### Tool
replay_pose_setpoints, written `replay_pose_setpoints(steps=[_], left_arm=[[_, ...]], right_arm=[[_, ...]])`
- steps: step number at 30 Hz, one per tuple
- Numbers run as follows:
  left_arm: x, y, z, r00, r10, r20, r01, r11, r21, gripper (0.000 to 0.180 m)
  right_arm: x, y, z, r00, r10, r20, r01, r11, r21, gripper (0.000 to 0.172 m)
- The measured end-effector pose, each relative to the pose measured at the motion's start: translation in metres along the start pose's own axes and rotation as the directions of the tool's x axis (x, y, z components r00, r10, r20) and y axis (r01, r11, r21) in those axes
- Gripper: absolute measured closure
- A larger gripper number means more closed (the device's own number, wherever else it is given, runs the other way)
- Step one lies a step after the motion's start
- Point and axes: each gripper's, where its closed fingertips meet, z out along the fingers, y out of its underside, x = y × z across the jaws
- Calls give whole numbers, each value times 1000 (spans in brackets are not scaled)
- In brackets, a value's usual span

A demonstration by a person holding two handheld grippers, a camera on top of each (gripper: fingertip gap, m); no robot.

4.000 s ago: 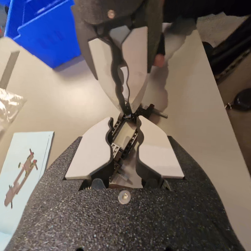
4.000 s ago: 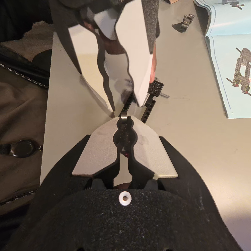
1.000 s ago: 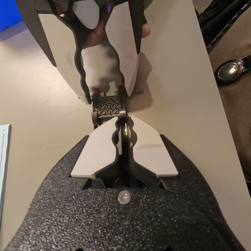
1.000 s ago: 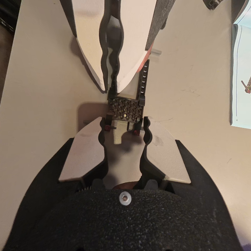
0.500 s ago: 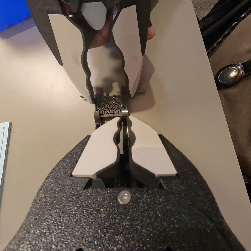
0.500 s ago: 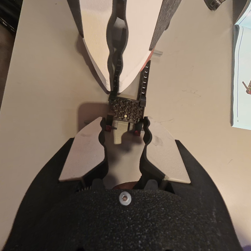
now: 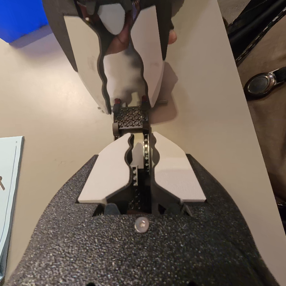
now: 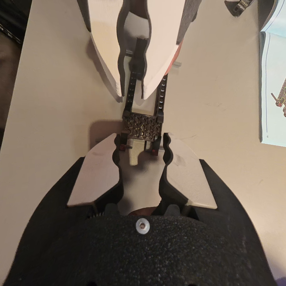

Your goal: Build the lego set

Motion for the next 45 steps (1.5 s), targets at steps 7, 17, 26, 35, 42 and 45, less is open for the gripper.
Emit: replay_pose_setpoints(steps=[7, 17, 26, 35, 42, 45], left_arm=[[2, 20, 12, 1000, 6, -2, -6, 991, -137, 156], [-11, 26, 11, 996, 12, 83, 3, 983, -183, 171], [-22, 25, 10, 990, 2, 140, 25, 982, -189, 172], [-36, 5, -4, 973, -169, 159, 183, 980, -79, 172], [-37, 6, -3, 967, -210, 147, 223, 971, -84, 172], [-38, 5, -5, 965, -212, 152, 226, 971, -81, 172]], right_arm=[[2, -2, -1, 1000, 18, -1, -18, 1000, 11, 118], [17, -5, -13, 989, -8, -147, 16, 998, 55, 117], [16, -8, -26, 875, -221, -431, 257, 966, 25, 121], [24, -32, -30, 555, -443, -704, 452, 871, -192, 124], [33, -29, -18, 388, -608, -693, 495, 771, -399, 124], [34, -35, -18, 324, -643, -694, 515, 735, -440, 125]])
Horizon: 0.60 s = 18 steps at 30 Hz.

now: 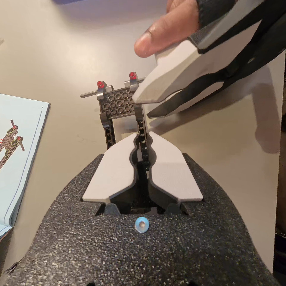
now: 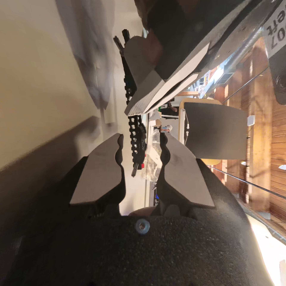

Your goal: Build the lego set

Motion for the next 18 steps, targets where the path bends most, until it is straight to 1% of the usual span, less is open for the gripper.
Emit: replay_pose_setpoints(steps=[5, 10, 14, 18], left_arm=[[0, -3, -5, 1000, 12, 2, -12, 1000, 4, 172], [4, -5, -7, 1000, 23, -9, -23, 1000, 11, 172], [10, -5, -7, 999, 30, -42, -29, 999, 14, 171], [10, -2, -3, 998, 47, -42, -48, 999, -3, 171]], right_arm=[[8, 1, 6, 998, -51, -46, 50, 998, -27, 128], [5, 2, 10, 993, -116, -38, 115, 993, -42, 137], [1, 3, 14, 987, -155, -35, 153, 987, -50, 151], [-3, 3, 15, 990, -140, 9, 140, 990, -35, 151]])
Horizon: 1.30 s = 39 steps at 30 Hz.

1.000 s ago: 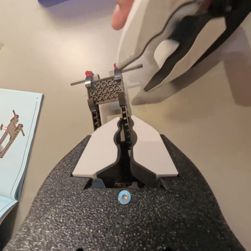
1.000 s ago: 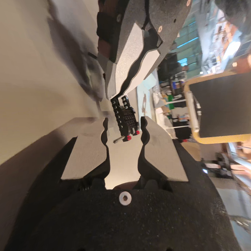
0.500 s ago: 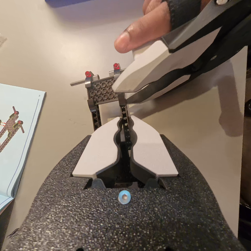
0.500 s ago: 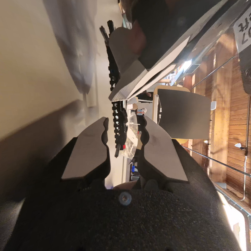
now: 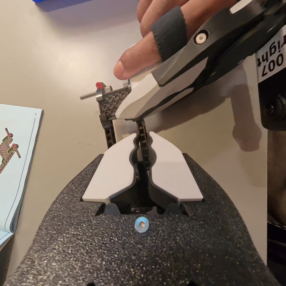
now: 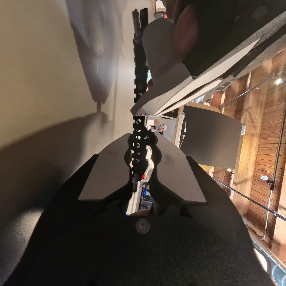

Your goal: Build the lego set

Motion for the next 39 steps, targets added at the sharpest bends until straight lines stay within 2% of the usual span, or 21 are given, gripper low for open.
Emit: replay_pose_setpoints(steps=[6, 11, 14, 17, 21, 25, 30, 32, 35, 39], left_arm=[[-2, 2, 4, 999, 39, 34, -39, 999, -10, 169], [-17, -10, -11, 982, 43, 185, -62, 993, 99, 158], [-20, -15, -19, 950, 141, 278, -181, 976, 124, 158], [-22, -10, -9, 909, 247, 336, -272, 962, 27, 153], [-27, 0, 4, 792, 437, 427, -423, 896, -134, 149], [-40, -5, 6, 655, 524, 544, -498, 841, -211, 168], [-52, -8, 8, 498, 610, 617, -565, 767, -304, 158], [-53, -6, 12, 486, 631, 605, -580, 751, -316, 155], [-50, -15, 14, 465, 637, 615, -637, 723, -267, 153], [-55, -24, 14, 379, 672, 636, -695, 660, -284, 152]], right_arm=[[-7, 1, 0, 996, 40, 80, -41, 999, 5, 152], [-5, 9, 3, 978, 170, 123, -168, 985, -25, 151], [-7, 14, 5, 962, 226, 152, -222, 974, -44, 151], [-5, 16, 7, 958, 242, 152, -236, 970, -59, 151], [-1, 17, 7, 953, 262, 154, -255, 965, -63, 151], [-1, 18, 7, 944, 276, 182, -271, 961, -55, 152], [0, 23, 5, 932, 304, 197, -298, 953, -58, 152], [-2, 25, 5, 934, 300, 196, -294, 954, -62, 152], [-2, 26, 5, 935, 297, 192, -292, 955, -56, 152], [0, 24, 4, 939, 291, 184, -290, 956, -33, 152]])
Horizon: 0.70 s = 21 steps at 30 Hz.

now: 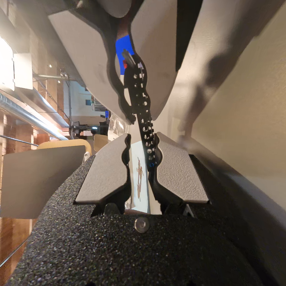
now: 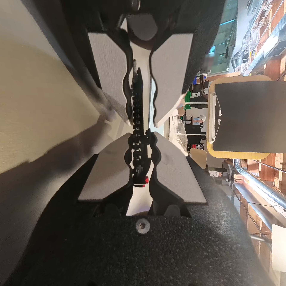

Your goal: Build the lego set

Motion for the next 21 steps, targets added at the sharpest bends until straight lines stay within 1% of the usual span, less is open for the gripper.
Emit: replay_pose_setpoints(steps=[2, 4, 6, 10, 13, 15, 18, 21], left_arm=[[4, 1, 5, 1000, 22, -4, -22, 1000, -10, 155], [5, 1, 9, 999, 40, 23, -40, 999, -28, 168], [5, 1, 8, 998, 53, 18, -52, 997, -49, 168], [-2, -2, 1, 999, 23, 26, -20, 996, -85, 170], [-2, -3, -3, 1000, 19, -3, -19, 992, -122, 170], [0, -4, -5, 999, 31, -27, -34, 993, -116, 170], [3, -5, -7, 998, 2, -67, -9, 995, -96, 171], [4, -6, -8, 997, 11, -76, -18, 995, -96, 171]], right_arm=[[0, -1, -1, 1000, -3, -5, 3, 1000, 8, 152], [-1, 0, 0, 1000, -5, 1, 5, 1000, 4, 152], [-1, 2, 0, 1000, -1, 3, 1, 1000, 0, 151], [3, 5, -2, 1000, 6, -3, -6, 1000, -1, 152], [1, 3, -4, 1000, -2, 22, 1, 1000, 29, 152], [-1, 2, -5, 999, -28, 42, 25, 998, 52, 151], [-5, 0, -7, 996, -51, 68, 46, 996, 75, 150], [-7, -1, -8, 993, -86, 83, 79, 994, 81, 150]])
